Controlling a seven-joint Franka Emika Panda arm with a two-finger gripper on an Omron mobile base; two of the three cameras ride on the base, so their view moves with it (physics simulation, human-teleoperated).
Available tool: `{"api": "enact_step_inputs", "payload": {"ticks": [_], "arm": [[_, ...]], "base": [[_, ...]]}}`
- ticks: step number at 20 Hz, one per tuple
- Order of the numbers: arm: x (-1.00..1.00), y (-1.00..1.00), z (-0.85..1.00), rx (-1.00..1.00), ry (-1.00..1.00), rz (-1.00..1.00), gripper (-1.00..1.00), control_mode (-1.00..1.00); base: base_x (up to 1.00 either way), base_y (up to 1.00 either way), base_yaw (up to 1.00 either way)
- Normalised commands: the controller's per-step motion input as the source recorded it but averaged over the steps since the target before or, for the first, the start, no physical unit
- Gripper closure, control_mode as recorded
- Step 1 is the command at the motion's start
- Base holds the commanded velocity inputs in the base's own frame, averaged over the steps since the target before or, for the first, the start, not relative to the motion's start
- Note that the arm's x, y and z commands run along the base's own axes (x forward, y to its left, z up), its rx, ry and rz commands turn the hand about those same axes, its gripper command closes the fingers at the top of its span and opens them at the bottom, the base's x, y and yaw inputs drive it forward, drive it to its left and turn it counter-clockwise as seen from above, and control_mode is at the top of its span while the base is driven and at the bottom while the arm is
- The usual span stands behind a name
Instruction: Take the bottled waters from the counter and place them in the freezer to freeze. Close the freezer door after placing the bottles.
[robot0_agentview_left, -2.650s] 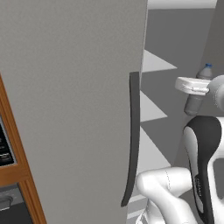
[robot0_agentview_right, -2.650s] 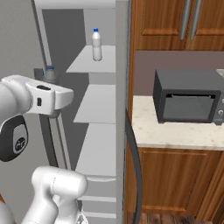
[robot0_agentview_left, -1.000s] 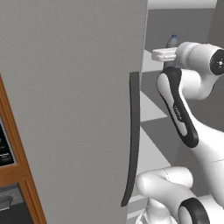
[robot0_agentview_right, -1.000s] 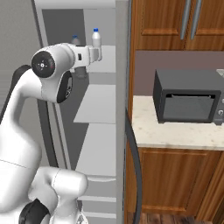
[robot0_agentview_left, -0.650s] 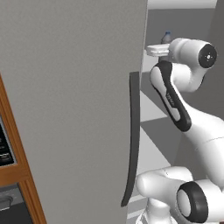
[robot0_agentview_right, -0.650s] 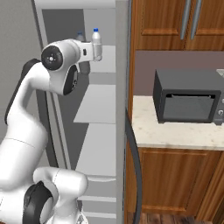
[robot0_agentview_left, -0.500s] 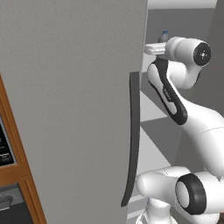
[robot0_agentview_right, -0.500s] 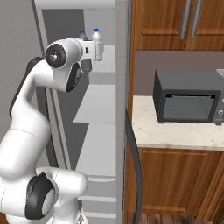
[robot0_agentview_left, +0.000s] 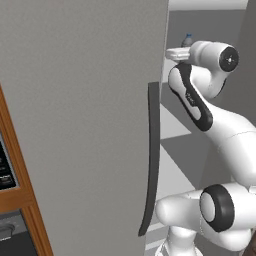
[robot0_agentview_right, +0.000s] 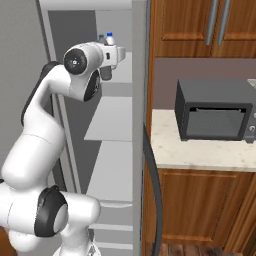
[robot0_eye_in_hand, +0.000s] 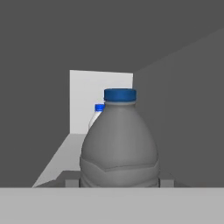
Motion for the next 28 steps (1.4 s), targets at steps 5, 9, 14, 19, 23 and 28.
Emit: {"api": "enact_step_inputs", "payload": {"ticks": [5, 9, 14, 19, 23, 28], "arm": [[0.38, -0.01, -0.05, 0.00, 0.01, 0.00, 1.00, -1.00], [0.33, 0.00, -0.14, 0.00, 0.00, 0.00, 1.00, -1.00], [0.21, 0.00, -0.21, 0.00, 0.00, 0.00, 1.00, -1.00], [0.14, 0.00, -0.24, 0.00, 0.00, 0.00, 1.00, -1.00], [0.17, 0.00, -0.22, 0.00, 0.00, 0.00, 1.00, -1.00], [0.24, 0.00, -0.05, 0.00, 0.00, 0.00, 1.00, -1.00]], "base": [[0.00, 0.00, 0.00], [0.00, 0.00, 0.00], [0.00, 0.00, 0.00], [0.00, 0.00, 0.00], [0.00, 0.00, 0.00], [0.00, 0.00, 0.00]]}}
